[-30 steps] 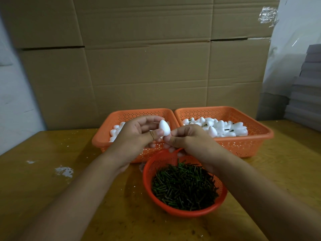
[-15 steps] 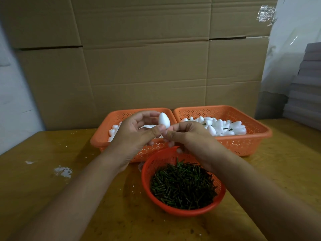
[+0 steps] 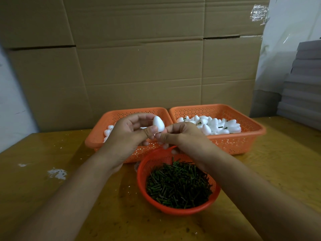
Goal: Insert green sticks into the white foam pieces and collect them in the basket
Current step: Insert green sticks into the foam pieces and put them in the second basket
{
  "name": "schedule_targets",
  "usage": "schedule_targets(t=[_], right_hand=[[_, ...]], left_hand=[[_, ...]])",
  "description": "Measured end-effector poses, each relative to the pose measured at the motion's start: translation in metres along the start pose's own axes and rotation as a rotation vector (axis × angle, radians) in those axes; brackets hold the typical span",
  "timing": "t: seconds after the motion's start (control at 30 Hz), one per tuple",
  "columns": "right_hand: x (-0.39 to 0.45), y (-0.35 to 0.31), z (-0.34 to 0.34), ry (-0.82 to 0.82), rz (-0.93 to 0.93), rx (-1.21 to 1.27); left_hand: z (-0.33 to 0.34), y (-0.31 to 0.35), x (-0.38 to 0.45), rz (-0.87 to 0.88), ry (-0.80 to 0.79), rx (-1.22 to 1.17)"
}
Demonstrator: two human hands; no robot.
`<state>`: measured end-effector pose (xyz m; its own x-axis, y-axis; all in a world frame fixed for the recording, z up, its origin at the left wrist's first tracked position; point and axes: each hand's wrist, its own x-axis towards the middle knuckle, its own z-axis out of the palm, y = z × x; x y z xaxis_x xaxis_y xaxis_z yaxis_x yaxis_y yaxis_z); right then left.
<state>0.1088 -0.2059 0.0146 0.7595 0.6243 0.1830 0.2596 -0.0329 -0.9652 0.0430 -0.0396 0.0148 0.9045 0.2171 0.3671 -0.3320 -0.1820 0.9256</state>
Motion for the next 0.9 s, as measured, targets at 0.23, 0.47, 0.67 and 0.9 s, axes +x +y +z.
schedule_targets(t=[0.23,0.47,0.67,0.9], right_hand=[[-0.0004,-0.0009,-0.002,-0.035,0.016,0.007],[-0.0017,-0.0035,-0.0015,-0.088,0.024,0.008],[-0.002,-0.0036,-0.0011,-0.076,0.025,0.013],[-0.0007,-0.0021,-0.0005,-0.001,-0.007,0.004]], left_hand=[[-0.0013,0.0009,-0.0002,-0.01,-0.009,-0.011],[-0.0056,-0.0023,0.0001,-0.05,-0.069,-0.057],[-0.0069,-0.0009,-0.0001,-0.075,-0.096,-0.081],[0.0007,0.0027,-0.0028,-0.036,-0.024,-0.024]])
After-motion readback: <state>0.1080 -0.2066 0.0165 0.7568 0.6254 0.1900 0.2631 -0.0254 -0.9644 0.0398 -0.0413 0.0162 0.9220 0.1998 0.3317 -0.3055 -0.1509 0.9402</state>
